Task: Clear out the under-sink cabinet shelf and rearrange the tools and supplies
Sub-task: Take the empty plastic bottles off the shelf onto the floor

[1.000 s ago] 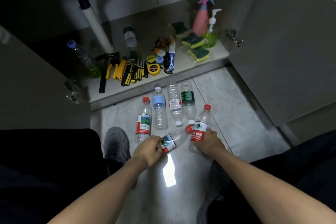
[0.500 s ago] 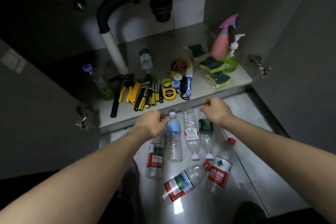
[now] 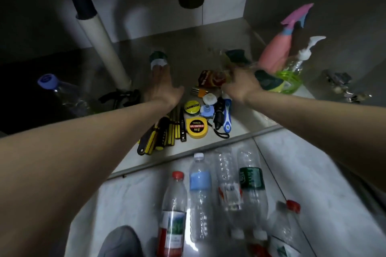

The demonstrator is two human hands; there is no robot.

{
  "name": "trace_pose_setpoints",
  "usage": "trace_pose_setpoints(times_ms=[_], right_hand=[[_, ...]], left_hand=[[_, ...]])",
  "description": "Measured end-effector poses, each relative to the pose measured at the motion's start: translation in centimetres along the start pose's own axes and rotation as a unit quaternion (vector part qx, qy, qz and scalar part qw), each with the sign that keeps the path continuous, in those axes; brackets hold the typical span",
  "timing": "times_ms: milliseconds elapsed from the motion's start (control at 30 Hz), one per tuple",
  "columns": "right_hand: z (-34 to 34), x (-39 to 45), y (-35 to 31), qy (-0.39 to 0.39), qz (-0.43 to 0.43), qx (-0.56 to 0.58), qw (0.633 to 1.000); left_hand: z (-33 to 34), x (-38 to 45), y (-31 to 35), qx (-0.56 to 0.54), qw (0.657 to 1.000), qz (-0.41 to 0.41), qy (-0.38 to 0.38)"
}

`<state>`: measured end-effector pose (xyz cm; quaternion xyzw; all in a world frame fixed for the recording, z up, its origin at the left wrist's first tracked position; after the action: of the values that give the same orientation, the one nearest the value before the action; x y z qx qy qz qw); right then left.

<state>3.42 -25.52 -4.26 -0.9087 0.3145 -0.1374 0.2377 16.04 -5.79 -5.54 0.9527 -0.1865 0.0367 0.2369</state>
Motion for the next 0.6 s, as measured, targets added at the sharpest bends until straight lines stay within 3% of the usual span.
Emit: trace_pose_setpoints(times_ms=[100, 167, 267, 400, 600], right_hand=[[2.1, 2.5, -1.0, -0.017, -0.051, -0.072, 0.996], [3.7, 3.5, -1.4, -0.033, -0.076, -0.109, 0.991], [5.7, 4.3, -1.0, -0.047, -0.083, -0.138, 0.986], [5.8, 4.6, -0.5, -0.021, -0.076, -0.126, 0.989], [0.9, 3.1, -2.0, 0.069, -0.094, -0.03, 0.993]], left_hand=[[1.7, 2.0, -1.5, -0.04, 0.998, -0.053, 0.017], [2.1, 2.9, -2.2, -0.01, 0.997, -0.068, 0.037], [3.8, 3.6, -3.2, 0.01, 0.997, -0.081, -0.003], [4.1, 3.6, -3.7, 0.022, 0.997, -0.074, -0.007], [-0.1, 3.4, -2.8, -0.057, 0.994, -0.05, 0.083]])
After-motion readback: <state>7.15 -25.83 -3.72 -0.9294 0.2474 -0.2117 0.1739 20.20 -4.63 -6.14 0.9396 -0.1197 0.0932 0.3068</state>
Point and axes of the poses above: each hand's wrist, its own x-axis towards the middle knuckle, its own z-axis out of the palm, y = z × x, the point moved 10 cm from there along x, towards the middle knuckle, and after that the axes turned 12 degrees about y, right-handed, at the moved point
